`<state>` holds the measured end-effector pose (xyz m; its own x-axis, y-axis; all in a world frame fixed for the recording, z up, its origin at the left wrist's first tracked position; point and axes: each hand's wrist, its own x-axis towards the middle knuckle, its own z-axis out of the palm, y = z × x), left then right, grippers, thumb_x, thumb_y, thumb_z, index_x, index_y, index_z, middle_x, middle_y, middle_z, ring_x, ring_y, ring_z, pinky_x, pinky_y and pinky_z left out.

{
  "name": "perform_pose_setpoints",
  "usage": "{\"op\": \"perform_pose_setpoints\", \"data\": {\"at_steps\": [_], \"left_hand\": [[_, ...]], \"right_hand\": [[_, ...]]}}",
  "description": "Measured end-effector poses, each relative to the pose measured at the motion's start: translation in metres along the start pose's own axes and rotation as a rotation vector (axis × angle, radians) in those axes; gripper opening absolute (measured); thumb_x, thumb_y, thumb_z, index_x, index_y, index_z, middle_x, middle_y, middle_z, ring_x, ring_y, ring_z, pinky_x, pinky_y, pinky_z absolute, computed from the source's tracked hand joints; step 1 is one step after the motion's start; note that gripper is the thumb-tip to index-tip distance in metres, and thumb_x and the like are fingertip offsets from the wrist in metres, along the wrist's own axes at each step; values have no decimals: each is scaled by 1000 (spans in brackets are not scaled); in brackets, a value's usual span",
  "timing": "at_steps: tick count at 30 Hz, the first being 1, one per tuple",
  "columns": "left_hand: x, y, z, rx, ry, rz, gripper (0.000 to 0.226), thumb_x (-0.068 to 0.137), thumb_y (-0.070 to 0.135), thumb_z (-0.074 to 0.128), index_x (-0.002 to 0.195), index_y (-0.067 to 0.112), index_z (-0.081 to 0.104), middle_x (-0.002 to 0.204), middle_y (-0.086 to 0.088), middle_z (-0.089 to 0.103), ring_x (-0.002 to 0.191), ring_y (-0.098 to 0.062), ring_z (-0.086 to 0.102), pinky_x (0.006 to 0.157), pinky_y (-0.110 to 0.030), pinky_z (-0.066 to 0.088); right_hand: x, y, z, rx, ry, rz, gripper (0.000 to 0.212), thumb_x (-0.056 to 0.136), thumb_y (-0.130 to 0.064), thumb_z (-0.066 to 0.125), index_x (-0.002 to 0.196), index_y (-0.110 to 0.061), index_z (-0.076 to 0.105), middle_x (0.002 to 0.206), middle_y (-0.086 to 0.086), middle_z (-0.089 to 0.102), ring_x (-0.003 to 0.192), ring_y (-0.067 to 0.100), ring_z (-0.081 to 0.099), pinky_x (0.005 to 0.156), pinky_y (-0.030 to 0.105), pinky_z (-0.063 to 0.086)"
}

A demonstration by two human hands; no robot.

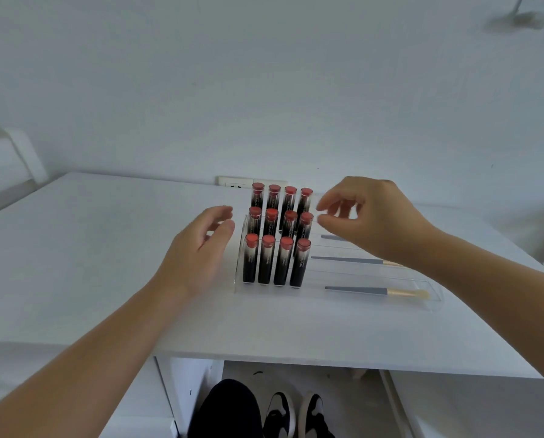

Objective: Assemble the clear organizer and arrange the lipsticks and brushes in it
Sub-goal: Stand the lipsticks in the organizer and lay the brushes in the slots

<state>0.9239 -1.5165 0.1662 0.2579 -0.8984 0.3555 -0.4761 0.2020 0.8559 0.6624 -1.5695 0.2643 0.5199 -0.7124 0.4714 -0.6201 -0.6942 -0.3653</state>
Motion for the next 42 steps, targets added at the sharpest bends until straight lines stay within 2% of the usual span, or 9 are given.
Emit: {"op": "perform_pose_setpoints", "data": {"at_steps": [3,6,9,15,20,24,29,35,42], "left_hand": [[4,-7,-1,-31,-75,-80,34,105,36,49,138,35,59,133,22,63,123,5,55,100,-18,38],[7,-8,2,46,-126,-92,37,104,41,49,140,34,57,138,18,60,127,-2,52,100,-22,35],[7,-8,3,95,-148,-86,41,103,44,50,141,33,58,138,17,61,126,-3,53,99,-24,36],[7,-8,3,113,-127,-78,36,102,44,54,134,33,63,119,27,64,107,9,55,84,-10,35],[8,-7,4,96,-147,-80,29,103,43,50,127,39,67,118,30,65,114,3,56,84,-10,35],[5,-3,3,65,-182,-70,32,92,62,52,117,50,68,111,40,67,109,23,54,84,-11,36],[2,-1,3,53,-188,-41,34,82,71,51,108,57,66,104,50,62,99,32,52,83,-12,37],[1,1,3,63,-189,-25,32,81,73,49,106,60,63,100,53,60,97,33,51,82,-11,36],[1,2,3,82,-179,-14,36,78,77,46,106,60,62,96,58,57,95,36,48,80,-10,36]], "right_hand": [[-21,24,-11,10,-15,107,9,82,-20,76,82,-29,74,75,-8,67,69,6,58,63,11,42],[-38,47,-21,-69,-144,221,14,84,-25,76,79,-37,71,78,-11,68,72,6,61,69,23,50],[-46,58,-28,-206,-264,241,12,89,-31,70,86,-43,69,85,-18,66,81,0,57,77,27,48],[-49,59,-29,-361,-332,208,16,95,-42,59,105,-43,71,81,-36,56,91,-2,51,79,24,41],[-50,52,-27,-386,-380,206,27,96,-41,55,119,-39,68,107,-25,69,100,1,56,89,28,49],[-50,48,-25,-396,-415,214,28,97,-40,53,123,-39,65,102,-26,63,102,5,57,91,30,49],[-50,41,-16,-558,-494,141,32,101,-42,44,128,-36,59,123,-17,55,112,14,57,89,33,46],[-50,31,-6,-781,-527,23,27,104,-31,36,107,-22,62,110,-3,55,99,22,58,78,39,53],[-47,30,-8,-670,-530,118,14,104,-30,39,101,-21,50,103,-3,59,87,23,58,77,40,51]]}}
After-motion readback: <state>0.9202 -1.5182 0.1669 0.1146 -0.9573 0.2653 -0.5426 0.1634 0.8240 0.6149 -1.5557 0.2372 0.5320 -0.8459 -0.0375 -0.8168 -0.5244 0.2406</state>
